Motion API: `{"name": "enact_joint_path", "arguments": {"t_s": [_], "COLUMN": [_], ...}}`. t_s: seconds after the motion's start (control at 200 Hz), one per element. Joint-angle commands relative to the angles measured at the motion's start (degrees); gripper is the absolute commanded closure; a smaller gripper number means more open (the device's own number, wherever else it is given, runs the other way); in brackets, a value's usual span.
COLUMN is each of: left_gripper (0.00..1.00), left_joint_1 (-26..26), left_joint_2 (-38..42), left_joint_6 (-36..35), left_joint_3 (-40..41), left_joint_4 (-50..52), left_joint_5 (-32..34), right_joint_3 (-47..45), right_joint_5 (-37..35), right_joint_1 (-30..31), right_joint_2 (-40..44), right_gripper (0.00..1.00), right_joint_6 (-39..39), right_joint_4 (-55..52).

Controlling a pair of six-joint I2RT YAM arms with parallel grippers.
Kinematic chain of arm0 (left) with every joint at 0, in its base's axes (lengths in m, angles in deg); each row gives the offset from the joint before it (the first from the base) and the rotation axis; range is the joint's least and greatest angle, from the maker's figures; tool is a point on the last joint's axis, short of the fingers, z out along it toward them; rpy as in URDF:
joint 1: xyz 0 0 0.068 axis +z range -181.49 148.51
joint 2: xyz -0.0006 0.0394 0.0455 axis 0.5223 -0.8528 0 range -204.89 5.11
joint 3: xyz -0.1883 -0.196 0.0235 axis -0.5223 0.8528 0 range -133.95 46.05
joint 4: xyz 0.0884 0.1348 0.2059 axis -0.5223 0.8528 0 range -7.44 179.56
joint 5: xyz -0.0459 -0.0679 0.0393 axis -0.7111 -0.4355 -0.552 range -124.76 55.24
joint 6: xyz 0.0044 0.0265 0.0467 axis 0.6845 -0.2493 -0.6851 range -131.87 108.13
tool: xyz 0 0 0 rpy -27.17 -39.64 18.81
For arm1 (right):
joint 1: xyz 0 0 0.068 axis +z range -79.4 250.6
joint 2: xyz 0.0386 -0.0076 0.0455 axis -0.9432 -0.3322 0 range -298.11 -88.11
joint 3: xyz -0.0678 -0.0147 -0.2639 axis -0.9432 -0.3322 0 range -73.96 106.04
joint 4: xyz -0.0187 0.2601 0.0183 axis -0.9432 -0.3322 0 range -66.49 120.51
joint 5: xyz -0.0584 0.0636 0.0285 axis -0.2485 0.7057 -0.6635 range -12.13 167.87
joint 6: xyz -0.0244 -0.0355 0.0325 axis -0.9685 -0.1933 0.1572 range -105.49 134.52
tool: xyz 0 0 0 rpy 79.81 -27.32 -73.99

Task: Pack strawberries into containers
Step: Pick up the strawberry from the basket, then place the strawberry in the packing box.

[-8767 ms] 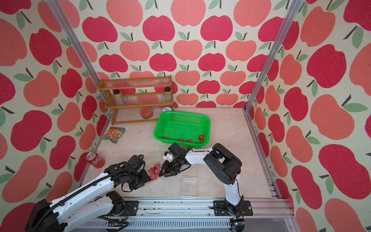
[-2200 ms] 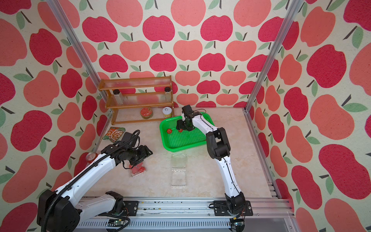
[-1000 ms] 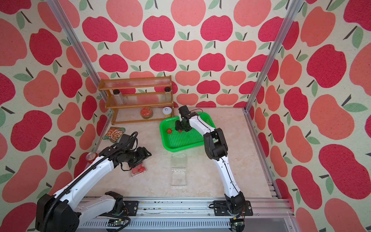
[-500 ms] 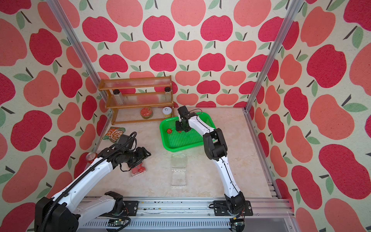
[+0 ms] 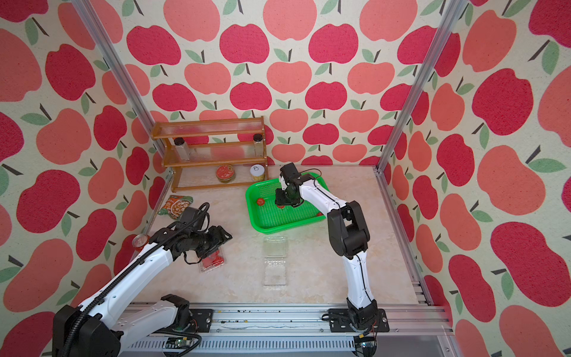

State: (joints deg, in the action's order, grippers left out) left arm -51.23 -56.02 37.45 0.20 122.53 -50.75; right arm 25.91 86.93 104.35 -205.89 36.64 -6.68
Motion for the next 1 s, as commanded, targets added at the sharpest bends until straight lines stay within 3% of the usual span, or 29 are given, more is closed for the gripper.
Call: {"name": "enact_joint_path", "arguments": {"t_s": [0.0,0.27,0.53,0.73,0.99], "left_gripper": [0.29,0.29,0.29,0.29,0.29], "left_joint_1": [0.24,-0.03,-1.84,-3.18,-3.63], "left_joint_2": [0.07,-1.02,-3.73,-3.87,-2.51], "left_joint_6": [-1.48,-1.94,-0.94,-0.71,-0.01], "left_joint_3": [-0.53,-3.21,-5.15,-6.88,-6.43], "left_joint_4": [-0.41,-0.65,-0.82,0.93,2.05], "left_joint_5": [-0.62,-0.54,1.16,2.74,3.6], "right_joint_3": [-5.23,-18.74,-35.83,-44.06,-44.23], "right_joint_5": [3.32,3.53,5.56,7.3,8.5], "right_joint_1": [0.45,8.81,20.55,24.34,24.38], "right_joint_2": [9.14,26.26,36.88,35.9,29.43], "right_gripper": [0.57,0.57,0.56,0.56,0.51], "right_joint_6": [0.56,1.68,12.17,16.76,16.37], "right_joint_4": [-1.62,-9.95,-6.84,-1.41,2.13]}}
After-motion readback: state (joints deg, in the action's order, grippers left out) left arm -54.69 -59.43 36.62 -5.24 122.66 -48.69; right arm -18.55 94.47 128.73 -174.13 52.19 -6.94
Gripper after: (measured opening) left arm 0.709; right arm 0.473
